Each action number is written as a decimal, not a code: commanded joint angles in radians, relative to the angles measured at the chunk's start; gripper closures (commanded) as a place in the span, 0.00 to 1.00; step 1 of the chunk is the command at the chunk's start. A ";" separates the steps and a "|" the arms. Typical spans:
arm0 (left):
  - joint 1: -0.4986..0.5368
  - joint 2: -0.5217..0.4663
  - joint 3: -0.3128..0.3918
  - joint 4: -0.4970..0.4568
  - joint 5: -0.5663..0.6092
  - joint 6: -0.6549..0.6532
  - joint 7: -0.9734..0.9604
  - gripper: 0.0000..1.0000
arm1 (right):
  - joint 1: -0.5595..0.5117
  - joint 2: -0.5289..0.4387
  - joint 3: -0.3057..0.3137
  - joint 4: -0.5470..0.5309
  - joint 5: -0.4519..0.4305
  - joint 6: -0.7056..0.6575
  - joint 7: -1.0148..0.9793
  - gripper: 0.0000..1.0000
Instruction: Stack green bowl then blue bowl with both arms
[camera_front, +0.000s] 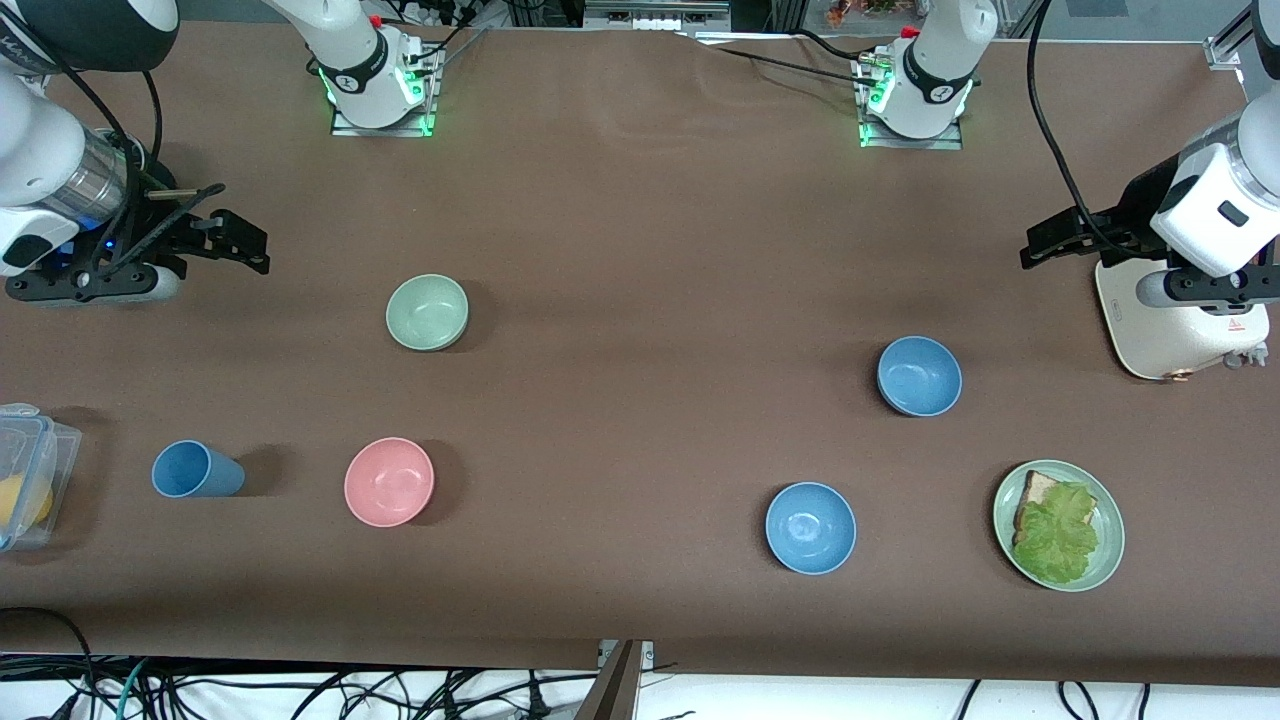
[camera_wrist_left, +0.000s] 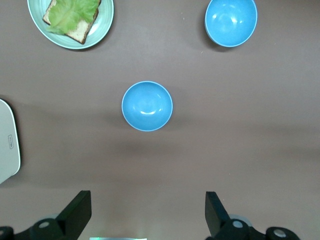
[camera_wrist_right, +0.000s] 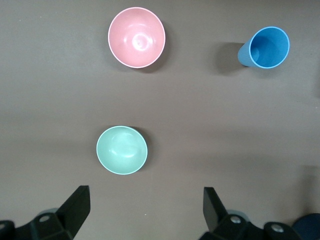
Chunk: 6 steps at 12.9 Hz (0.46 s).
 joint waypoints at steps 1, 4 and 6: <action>0.000 0.002 -0.003 0.004 0.030 -0.015 -0.009 0.00 | -0.014 -0.004 0.012 0.019 -0.002 -0.024 0.005 0.00; -0.003 0.005 -0.003 0.007 0.030 -0.015 -0.009 0.00 | -0.016 -0.009 0.009 0.019 -0.002 -0.025 -0.006 0.00; -0.001 0.010 -0.003 0.007 0.030 -0.015 -0.008 0.00 | -0.016 -0.007 0.009 0.019 -0.002 -0.028 -0.006 0.00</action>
